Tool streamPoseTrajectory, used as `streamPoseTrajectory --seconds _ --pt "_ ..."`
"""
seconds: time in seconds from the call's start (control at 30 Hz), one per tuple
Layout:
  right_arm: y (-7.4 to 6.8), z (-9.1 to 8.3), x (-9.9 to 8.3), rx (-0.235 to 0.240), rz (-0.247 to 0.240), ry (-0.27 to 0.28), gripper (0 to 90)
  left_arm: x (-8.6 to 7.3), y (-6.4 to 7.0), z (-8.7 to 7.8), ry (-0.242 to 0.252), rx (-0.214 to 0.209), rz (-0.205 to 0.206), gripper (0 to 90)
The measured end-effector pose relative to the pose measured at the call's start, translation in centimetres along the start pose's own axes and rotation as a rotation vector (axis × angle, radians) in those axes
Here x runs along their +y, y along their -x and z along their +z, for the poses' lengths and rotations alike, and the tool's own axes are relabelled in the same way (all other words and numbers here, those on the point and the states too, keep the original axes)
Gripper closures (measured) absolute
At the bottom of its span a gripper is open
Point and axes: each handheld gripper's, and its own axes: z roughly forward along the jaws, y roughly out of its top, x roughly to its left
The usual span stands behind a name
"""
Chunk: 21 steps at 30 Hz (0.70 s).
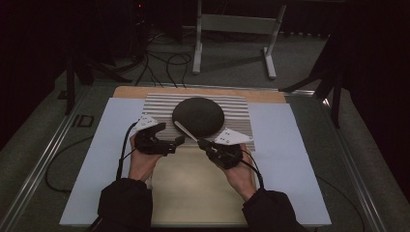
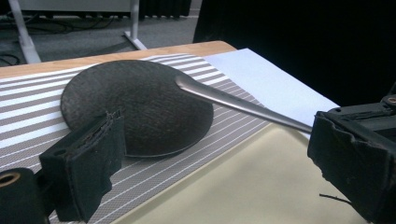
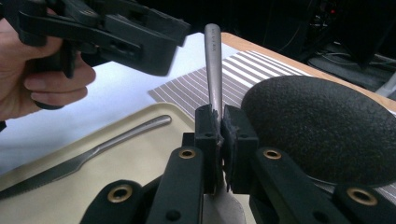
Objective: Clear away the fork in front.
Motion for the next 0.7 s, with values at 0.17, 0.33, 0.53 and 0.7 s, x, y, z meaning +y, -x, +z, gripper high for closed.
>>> streamPoseTrajectory --seconds 0.17,0.33,0.53,0.7 --pt "-0.3 0.2 0.1 0.004 0.002 0.017 85.9 0.1 0.5 0.4 -0.007 -0.007 -0.003 10.2" --pt "-0.5 0.4 0.1 0.008 -0.009 0.022 85.9 0.3 0.8 0.7 -0.007 -0.019 -0.015 18.6" --pt "-0.9 0.7 0.0 0.014 -0.026 0.025 85.9 0.3 0.8 1.0 -0.002 -0.067 -0.05 32.6" --pt "-1.2 0.8 0.0 0.012 -0.04 0.027 85.9 0.2 0.7 1.2 -0.011 -0.118 -0.089 40.1"
